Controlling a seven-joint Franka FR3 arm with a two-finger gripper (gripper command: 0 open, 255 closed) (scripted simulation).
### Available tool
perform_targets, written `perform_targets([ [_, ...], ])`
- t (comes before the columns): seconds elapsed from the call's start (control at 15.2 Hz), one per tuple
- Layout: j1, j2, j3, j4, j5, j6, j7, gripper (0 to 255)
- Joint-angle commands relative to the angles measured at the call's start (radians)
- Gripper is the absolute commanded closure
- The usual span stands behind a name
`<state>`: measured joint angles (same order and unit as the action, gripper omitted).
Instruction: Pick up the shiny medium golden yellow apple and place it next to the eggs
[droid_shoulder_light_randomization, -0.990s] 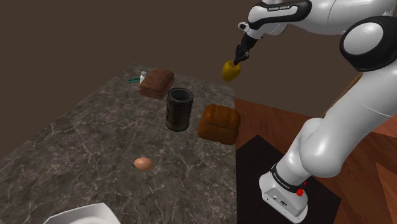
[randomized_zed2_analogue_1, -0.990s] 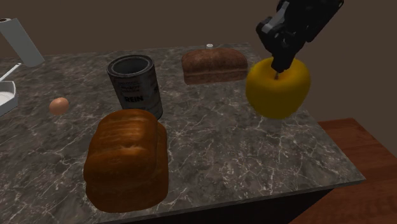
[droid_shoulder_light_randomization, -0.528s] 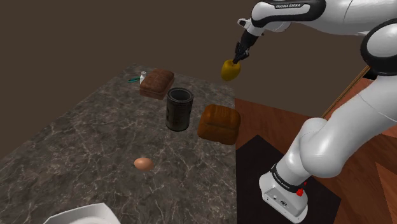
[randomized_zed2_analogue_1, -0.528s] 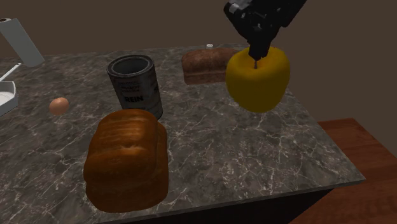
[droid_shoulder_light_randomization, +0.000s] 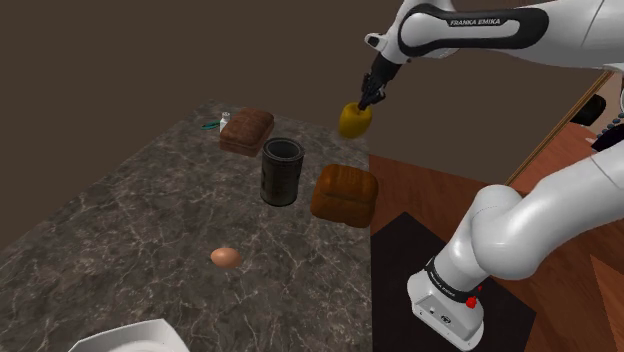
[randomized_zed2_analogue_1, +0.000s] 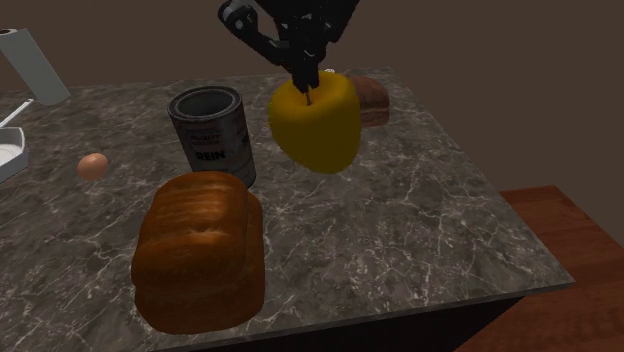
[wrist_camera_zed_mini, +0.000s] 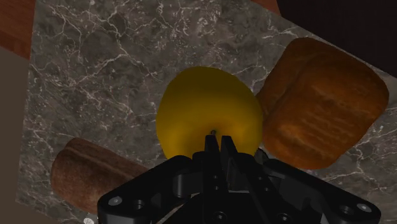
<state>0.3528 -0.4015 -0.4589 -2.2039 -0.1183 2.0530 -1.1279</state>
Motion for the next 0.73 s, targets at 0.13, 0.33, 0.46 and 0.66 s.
perform_targets([
  [0.13,0.008,-0.082,0.091,-0.080,-0.020,-0.005,0.114,255],
  [0.33,0.020,-0.129,0.157,-0.128,-0.021,-0.010,0.193,255],
  [0.46,0.030,-0.156,0.200,-0.154,-0.016,-0.015,0.245,255],
  [0.66,0.050,-0.187,0.266,-0.185,-0.004,-0.021,0.322,255],
])
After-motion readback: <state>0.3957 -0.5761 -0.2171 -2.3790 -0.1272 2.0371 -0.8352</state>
